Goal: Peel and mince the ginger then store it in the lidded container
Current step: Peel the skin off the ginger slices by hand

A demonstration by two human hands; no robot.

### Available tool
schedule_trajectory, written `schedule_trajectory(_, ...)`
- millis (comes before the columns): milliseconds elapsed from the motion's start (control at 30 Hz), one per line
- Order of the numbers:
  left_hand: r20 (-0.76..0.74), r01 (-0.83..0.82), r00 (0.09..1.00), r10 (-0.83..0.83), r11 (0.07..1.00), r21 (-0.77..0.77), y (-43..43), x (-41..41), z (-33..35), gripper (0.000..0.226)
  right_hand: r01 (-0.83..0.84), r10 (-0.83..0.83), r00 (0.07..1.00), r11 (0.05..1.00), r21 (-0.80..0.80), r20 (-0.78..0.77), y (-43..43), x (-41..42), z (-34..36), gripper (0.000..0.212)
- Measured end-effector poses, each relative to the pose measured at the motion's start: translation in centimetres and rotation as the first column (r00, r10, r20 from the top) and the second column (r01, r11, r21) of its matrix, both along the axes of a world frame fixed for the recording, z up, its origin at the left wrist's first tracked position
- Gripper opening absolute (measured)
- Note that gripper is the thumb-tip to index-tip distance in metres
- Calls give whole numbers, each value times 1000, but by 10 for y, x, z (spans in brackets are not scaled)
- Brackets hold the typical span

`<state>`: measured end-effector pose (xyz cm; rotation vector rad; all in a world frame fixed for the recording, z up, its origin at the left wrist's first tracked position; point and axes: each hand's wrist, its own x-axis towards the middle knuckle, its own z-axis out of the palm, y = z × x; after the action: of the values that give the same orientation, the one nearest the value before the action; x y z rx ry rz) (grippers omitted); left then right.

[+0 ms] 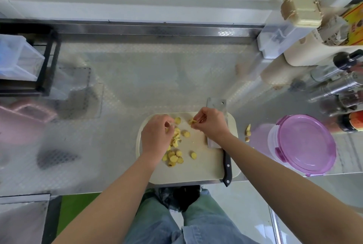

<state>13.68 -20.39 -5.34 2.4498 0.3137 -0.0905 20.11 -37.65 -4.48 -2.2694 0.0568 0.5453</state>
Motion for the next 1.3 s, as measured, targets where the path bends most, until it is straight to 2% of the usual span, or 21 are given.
schedule_trajectory(100, 42, 129, 989, -140, 974, 188, -8, 16, -4, 26, 14, -13, 1000, 1000, -12, 26, 0, 6, 0, 19)
schedule_trajectory(200, 41, 219, 969, -244, 922, 318, -14, 29, -11, 21, -25, 26, 999, 1000, -9, 45, 6, 8, -3, 18)
schedule_trajectory(300, 49, 222, 965, -256, 904, 364, -9, 34, -15, 18, -91, 95, 993, 995, -50, 70, 14, 12, -7, 16)
schedule_trajectory(467, 55, 225, 966, -253, 924, 308, 1, 32, -18, 19, -303, 317, 948, 928, -216, 29, 31, 20, -9, 8)
schedule_trajectory(600, 39, 261, 959, -282, 925, 276, 4, 29, -17, 26, -411, 452, 890, 850, -331, 55, 36, 18, -12, 19)
schedule_trajectory(700, 99, 227, 961, -260, 937, 264, 10, 24, -15, 31, -405, 445, 892, 865, -297, 80, 33, 16, -12, 29)
schedule_trajectory(833, 120, 160, 973, -195, 954, 255, 19, 10, -13, 24, -339, 372, 918, 916, -214, 135, 28, 10, -12, 40)
schedule_trajectory(1000, 87, 84, 992, -96, 987, 136, 25, -14, -13, 8, -346, 383, 873, 923, -169, 301, 21, -11, -10, 21)
schedule_trajectory(1100, 72, 112, 990, -118, 991, 79, 26, -35, -15, 0, -521, 544, 813, 839, -159, 206, 20, -34, -9, 10)
schedule_trajectory(1167, 71, 78, 994, -81, 996, 41, 25, -50, -19, 4, -594, 613, 776, 789, -159, 147, 20, -51, -9, 8)
schedule_trajectory(1300, 26, 7, 1000, -8, 1000, 24, 24, -72, -23, 7, -627, 666, 743, 730, -272, 74, 28, -77, -13, 23)
